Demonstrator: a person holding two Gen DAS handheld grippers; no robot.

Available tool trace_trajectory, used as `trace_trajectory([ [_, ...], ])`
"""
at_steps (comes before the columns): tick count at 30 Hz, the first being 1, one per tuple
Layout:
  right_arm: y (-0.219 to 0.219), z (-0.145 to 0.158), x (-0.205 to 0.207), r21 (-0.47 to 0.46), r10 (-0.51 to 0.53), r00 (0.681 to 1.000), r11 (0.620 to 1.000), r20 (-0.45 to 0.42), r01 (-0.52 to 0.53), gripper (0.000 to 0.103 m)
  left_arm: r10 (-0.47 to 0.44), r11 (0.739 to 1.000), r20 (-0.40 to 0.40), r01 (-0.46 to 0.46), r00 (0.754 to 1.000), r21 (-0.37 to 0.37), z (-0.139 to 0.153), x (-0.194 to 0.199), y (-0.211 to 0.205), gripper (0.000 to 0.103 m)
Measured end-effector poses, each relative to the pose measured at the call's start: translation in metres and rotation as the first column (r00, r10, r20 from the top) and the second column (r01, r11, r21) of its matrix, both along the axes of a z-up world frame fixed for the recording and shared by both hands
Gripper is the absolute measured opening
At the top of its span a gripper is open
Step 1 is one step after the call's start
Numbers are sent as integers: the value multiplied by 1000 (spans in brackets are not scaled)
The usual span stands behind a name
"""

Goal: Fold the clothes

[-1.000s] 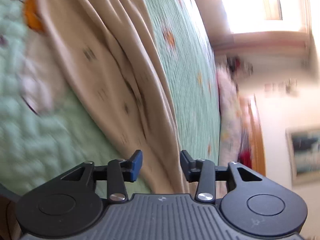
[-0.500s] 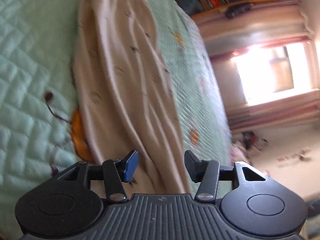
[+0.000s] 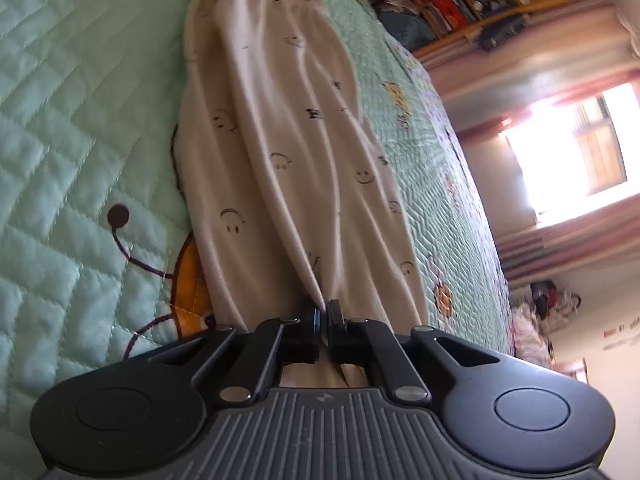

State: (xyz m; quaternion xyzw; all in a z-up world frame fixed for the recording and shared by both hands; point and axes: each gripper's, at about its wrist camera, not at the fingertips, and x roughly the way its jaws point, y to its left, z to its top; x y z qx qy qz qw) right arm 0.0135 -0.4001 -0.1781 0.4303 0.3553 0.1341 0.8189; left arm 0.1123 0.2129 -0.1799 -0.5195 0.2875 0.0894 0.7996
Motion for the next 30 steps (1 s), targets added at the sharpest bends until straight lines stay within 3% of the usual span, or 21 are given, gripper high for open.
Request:
trace_trajectory([
  [2, 1, 1, 0, -11, -2, 1000, 1000, 3, 2, 25, -47, 998, 20, 48, 999, -38, 13, -8, 3, 0],
  [5, 0, 1, -2, -26, -5, 1000, 1000, 5, 5, 25, -132, 990, 85, 135, 988, -29, 42, -24, 12, 0],
  [7, 1, 1, -2, -36, -5, 1000, 999, 8, 5, 25, -127, 991, 85, 129, 988, -19, 52, -37, 24, 0],
  [11, 3, 0, -2, -52, -1, 1000, 999, 13, 2, 25, -182, 983, 33, 183, 983, -17, 43, -40, 34, 1],
  [13, 6, 3, -2, -82, 7, 1000, 997, 16, -6, 25, -203, 978, 19, 204, 979, -40, 32, -37, 32, 8],
  [15, 12, 10, -2, -134, 22, 1000, 991, 23, -19, 29, -205, 978, 3, 205, 979, -23, 26, -33, 27, 12],
  [18, 20, 22, -8, -230, 48, 998, 972, 41, -37, 45, -206, 978, -19, 206, 978, -5, 17, -32, 21, 13],
  [20, 23, 28, -14, -291, 49, 997, 956, 53, -31, 62, -195, 981, -18, 194, 981, -17, 13, -31, 20, 17],
  [21, 25, 31, -16, -320, 49, 997, 947, 59, -27, 62, -189, 982, -14, 189, 982, -21, 12, -30, 22, 20],
  [23, 27, 37, -22, -356, 43, 996, 934, 80, -12, 62, -192, 981, -7, 191, 981, -38, 12, -32, 23, 35],
  [26, 27, 47, -32, -358, 40, 990, 934, 134, 11, 62, -231, 969, -13, 229, 973, -91, 9, -44, 22, 49],
  [30, 31, 33, -28, -87, 142, 975, 988, 172, -129, 62, -307, 943, -22, 301, 951, -140, 6, -60, 11, 53],
])
